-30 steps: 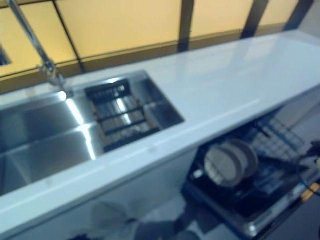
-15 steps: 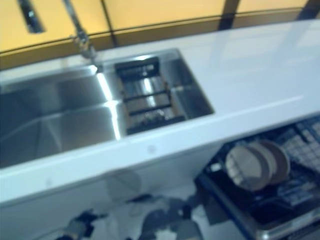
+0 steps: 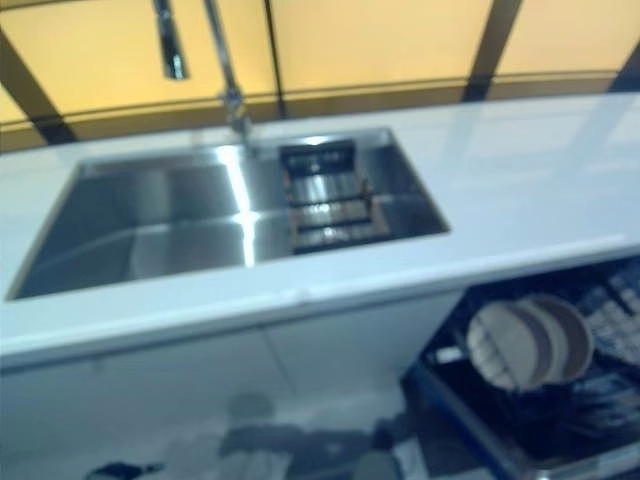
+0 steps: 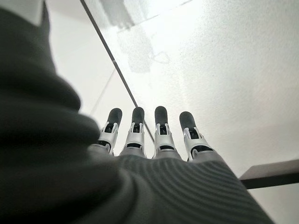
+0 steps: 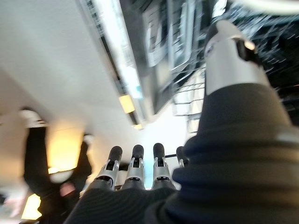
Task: Take plates into dishwasher
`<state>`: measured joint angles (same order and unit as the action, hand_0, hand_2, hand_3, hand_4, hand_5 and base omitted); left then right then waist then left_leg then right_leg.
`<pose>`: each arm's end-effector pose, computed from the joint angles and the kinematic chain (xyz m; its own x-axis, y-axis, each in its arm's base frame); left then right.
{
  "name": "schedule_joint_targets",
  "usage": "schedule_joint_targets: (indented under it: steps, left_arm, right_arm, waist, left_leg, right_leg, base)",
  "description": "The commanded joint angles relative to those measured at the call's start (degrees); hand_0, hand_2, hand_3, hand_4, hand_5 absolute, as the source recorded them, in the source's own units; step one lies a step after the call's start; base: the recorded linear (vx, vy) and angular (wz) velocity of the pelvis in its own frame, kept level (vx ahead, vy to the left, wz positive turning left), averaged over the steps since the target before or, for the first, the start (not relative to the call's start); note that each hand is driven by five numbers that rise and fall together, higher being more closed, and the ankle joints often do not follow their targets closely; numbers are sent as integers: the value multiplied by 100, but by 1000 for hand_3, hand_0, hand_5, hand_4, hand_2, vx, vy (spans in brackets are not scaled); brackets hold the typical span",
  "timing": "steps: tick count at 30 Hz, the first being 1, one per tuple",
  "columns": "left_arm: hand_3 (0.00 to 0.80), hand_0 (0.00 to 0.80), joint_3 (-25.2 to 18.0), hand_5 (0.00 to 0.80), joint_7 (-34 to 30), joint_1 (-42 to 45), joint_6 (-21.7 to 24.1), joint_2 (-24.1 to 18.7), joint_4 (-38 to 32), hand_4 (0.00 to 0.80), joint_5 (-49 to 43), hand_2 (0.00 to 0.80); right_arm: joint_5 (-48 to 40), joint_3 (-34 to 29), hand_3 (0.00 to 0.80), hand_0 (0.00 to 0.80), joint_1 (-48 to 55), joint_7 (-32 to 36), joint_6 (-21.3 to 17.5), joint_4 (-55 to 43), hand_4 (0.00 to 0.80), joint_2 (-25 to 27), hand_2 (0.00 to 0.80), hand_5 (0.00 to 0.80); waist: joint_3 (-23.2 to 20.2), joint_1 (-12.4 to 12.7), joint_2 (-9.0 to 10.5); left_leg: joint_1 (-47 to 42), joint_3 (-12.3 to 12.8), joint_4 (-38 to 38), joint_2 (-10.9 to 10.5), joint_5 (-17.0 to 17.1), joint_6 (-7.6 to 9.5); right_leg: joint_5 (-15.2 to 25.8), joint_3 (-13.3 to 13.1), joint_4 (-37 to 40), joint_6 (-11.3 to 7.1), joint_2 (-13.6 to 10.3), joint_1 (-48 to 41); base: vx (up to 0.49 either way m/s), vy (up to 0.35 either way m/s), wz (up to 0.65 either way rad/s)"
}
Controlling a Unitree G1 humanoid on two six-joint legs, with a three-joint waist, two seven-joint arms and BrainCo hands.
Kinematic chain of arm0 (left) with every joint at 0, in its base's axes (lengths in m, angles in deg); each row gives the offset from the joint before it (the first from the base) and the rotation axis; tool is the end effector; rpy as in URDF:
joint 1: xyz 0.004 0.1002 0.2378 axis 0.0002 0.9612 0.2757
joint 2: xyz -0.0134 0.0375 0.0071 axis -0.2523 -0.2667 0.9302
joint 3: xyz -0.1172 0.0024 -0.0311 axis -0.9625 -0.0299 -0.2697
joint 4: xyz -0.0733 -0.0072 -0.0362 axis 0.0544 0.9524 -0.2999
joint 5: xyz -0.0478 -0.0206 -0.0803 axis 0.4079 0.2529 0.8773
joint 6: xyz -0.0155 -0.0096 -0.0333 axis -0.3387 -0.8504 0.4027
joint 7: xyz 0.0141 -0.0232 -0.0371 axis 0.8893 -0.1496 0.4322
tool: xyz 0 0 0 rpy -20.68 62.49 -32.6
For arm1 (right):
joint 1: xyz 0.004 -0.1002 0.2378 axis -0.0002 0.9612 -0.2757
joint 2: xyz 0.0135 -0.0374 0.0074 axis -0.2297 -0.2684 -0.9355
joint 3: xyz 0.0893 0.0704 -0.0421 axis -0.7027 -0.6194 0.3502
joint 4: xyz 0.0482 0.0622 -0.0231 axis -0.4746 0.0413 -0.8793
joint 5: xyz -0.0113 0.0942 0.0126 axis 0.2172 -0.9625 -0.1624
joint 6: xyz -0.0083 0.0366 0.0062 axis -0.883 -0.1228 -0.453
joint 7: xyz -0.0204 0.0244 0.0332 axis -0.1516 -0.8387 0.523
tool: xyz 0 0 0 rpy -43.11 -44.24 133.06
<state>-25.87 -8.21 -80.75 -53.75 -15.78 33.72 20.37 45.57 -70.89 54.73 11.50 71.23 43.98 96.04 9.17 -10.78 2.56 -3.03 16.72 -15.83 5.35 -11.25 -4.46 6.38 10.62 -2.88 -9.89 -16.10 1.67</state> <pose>0.0904 0.3047 -0.0980 0.2326 0.5266 -0.8177 0.0465 0.8337 0.5502 0.1418 -0.4830 0.1472 0.1883 -0.8402 -0.5086 0.1847 0.5389 -0.8219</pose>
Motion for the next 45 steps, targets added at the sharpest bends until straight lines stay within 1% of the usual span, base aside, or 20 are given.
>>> schedule_joint_targets:
  steps: [1, 4, 5, 7, 8, 9, 12, 14, 17, 18, 20, 22, 29, 33, 36, 39, 40, 41, 43, 45]
  left_arm:
    - [0, 0, 10, 0, 40, -315, 190, -361, -142, 0, -150, 0]
    - [0, 0, 187, 0, -7, -407, 111, -411, -207, 0, -115, 0]
    - [0, 0, 201, 0, -52, -393, 39, -500, -254, 0, -33, 0]
    - [0, 0, 185, 0, -193, -368, -87, -666, -263, 0, 78, 0]
    - [0, 0, 192, 0, -194, -370, -89, -667, -265, 0, 78, 0]
    - [0, 0, 153, 0, -353, -320, -214, -810, -257, 0, 32, 0]
    - [0, 0, 67, 0, -427, -197, -240, -890, -152, 0, 18, 0]
    - [0, 0, -164, 0, -307, -6, -172, -837, 89, 0, 87, 0]
    - [0, 0, -448, 0, -164, 99, 38, -855, 259, 0, 32, 0]
    - [0, 0, -507, 0, -115, 112, 109, -869, 248, 0, 12, 0]
    - [0, 0, -558, 0, -35, 65, 145, -889, 166, 0, -3, 0]
    - [0, 0, -487, 0, -17, -79, 90, -860, 108, 0, 65, 0]
    - [0, 0, -183, 0, 8, -289, -100, -376, 96, 0, 14, 0]
    - [0, 0, -369, 0, 53, 103, -76, -377, 220, 0, 63, 0]
    - [0, 0, -550, 0, -37, 358, 96, -388, 307, 0, -90, 0]
    - [0, 0, -605, 0, -13, 315, 313, -342, 248, 0, -42, 0]
    - [0, 0, -569, 0, -54, 231, 330, -321, 149, 0, -37, 0]
    - [0, 0, -569, 0, -64, 219, 317, -318, 125, 0, -40, 0]
    - [0, 0, -504, 0, -15, 64, 397, -260, -74, 0, 28, 0]
    - [0, 0, -430, 0, -51, -41, 342, -230, -171, 0, 34, 0]
  right_arm:
    - [318, -241, 0, 0, 421, -293, -89, 183, 0, 120, 0, 0]
    - [505, -536, 0, 0, 951, -188, -106, -26, 0, 9, 0, 0]
    - [547, -646, 0, 0, 1238, -132, -32, -193, 0, -98, 0, 0]
    - [529, -755, 0, 0, 1495, -114, -3, -225, 0, -213, 0, 0]
    - [530, -771, 0, 0, 1514, -114, -2, -232, 0, -215, 0, 0]
    - [328, -776, 0, 0, 1642, -201, 85, -276, 0, -373, 0, 0]
    - [79, -738, 0, 0, 1639, -371, 104, -308, 0, -556, 0, 0]
    - [-57, -577, 0, 0, 1413, -511, 36, -181, 0, -778, 0, 0]
    - [-98, -430, 0, 0, 1254, -652, -10, -48, 0, -965, 0, 0]
    - [-150, -390, 0, 0, 1235, -665, 19, -59, 0, -1013, 0, 0]
    - [-324, -302, 0, 0, 1212, -795, 71, -26, 0, -1192, 0, 0]
    - [-512, -281, 0, 0, 1263, -913, 198, 58, 0, -1399, 0, 0]
    - [-579, -314, 0, 0, 1384, -1096, 580, 141, 0, -1824, 0, 0]
    - [-314, -332, 0, 0, 1604, -938, 590, 152, 0, -1896, 0, 0]
    - [-86, -358, 0, 0, 1711, -959, 614, 243, 0, -1861, 0, 0]
    - [-463, -311, 0, 0, 1742, -1225, 448, 353, 0, -1895, 0, 0]
    - [-727, -345, 0, 0, 1767, -1485, 260, 439, 0, -1995, 0, 0]
    - [-766, -346, 0, 0, 1770, -1531, 256, 445, 0, -2021, 0, 0]
    - [-1074, -422, 0, 0, 1828, -1875, -65, 463, 0, -2202, 0, 0]
    - [-1037, -459, 0, 0, 1901, -1990, -72, 342, 0, -2246, 0, 0]
  waist:
    - [36, 33, 323]
    - [113, -17, 327]
    - [139, 14, 309]
    - [102, 57, 211]
    - [96, 73, 214]
    - [35, 144, 75]
    - [-81, 332, -68]
    - [-274, 595, -94]
    - [-417, 719, 34]
    - [-432, 786, 56]
    - [-375, 963, 150]
    - [-321, 1057, 239]
    - [-194, 1021, 145]
    - [-121, 1032, -1]
    - [-34, 1024, -60]
    - [60, 906, -3]
    - [25, 840, 69]
    - [20, 823, 87]
    - [-82, 710, 215]
    - [-173, 585, 212]
  left_leg:
    - [-1238, 59, 170, -586, -808, 447]
    - [-1261, 209, 303, -655, -634, 409]
    - [-1226, 394, 554, -654, -370, 431]
    - [-1072, 415, 963, -531, 47, 463]
    - [-1074, 425, 975, -538, 50, 463]
    - [-869, 384, 1260, -339, 433, 436]
    - [-612, 311, 1458, -145, 759, 410]
    - [-242, 150, 1467, -80, 889, 455]
    - [-3, -89, 1301, -95, 791, 551]
    - [95, -140, 1227, -11, 799, 519]
    - [484, -149, 866, 273, 824, 404]
    - [863, -172, 628, 454, 952, 267]
    - [1133, -12, 1195, 687, 1696, -42]
    - [1140, 83, 1836, 997, 2370, -346]
    - [1353, 229, 2020, 1210, 2721, -519]
    - [1052, 601, 1370, 1104, 2432, -415]
    - [909, 643, 834, 958, 2061, -290]
    - [891, 627, 730, 932, 1962, -262]
    - [530, 271, -95, 618, 1444, -101]
    - [248, 35, -333, 532, 1296, -50]
  right_leg:
    - [871, 323, 486, -65, 471, 1206]
    - [1006, 533, 481, -117, 492, 1182]
    - [1021, 636, -40, -104, 425, 1135]
    - [993, 263, -792, -63, 424, 1074]
    - [982, 250, -811, -65, 421, 1091]
    - [731, 10, -1235, 15, 471, 914]
    - [215, -79, -1372, 150, 514, 427]
    - [-136, -331, -1386, 170, 474, -132]
    - [-148, -754, -1530, 113, 444, -306]
    - [-216, -722, -1460, 135, 434, -291]
    - [-947, -483, -1110, 144, 549, -559]
    - [-1217, -460, -785, 198, 706, -760]
    - [-1395, -506, -316, 452, 1120, -1019]
    - [-1529, -371, -218, 634, 1399, -1136]
    - [-1365, -168, 20, 625, 1466, -1172]
    - [-1192, 121, 64, 697, 1364, -1062]
    - [-1055, 233, 96, 747, 1283, -931]
    - [-1034, 250, 102, 748, 1265, -912]
    - [-828, 177, 93, 815, 1192, -619]
    - [-856, 91, -97, 881, 1250, -397]
  base:
    - [-125, 65, 8]
    - [-214, 83, -6]
    - [-377, 80, -32]
    - [-411, 43, -23]
    - [-496, -74, -23]
    - [-332, -85, -23]
    - [-471, -138, -16]
    - [-531, -226, -17]
    - [-380, -317, -66]
    - [-312, -370, -61]
    - [-317, -419, -40]
    - [-370, -410, -21]
    - [-287, -230, -1]
    - [-105, -182, -1]
    - [-145, -144, 15]
    - [-292, -78, 36]
    - [-252, -51, 29]
    - [-306, -42, 38]
    - [-322, 1, 68]
    - [-247, 65, 49]
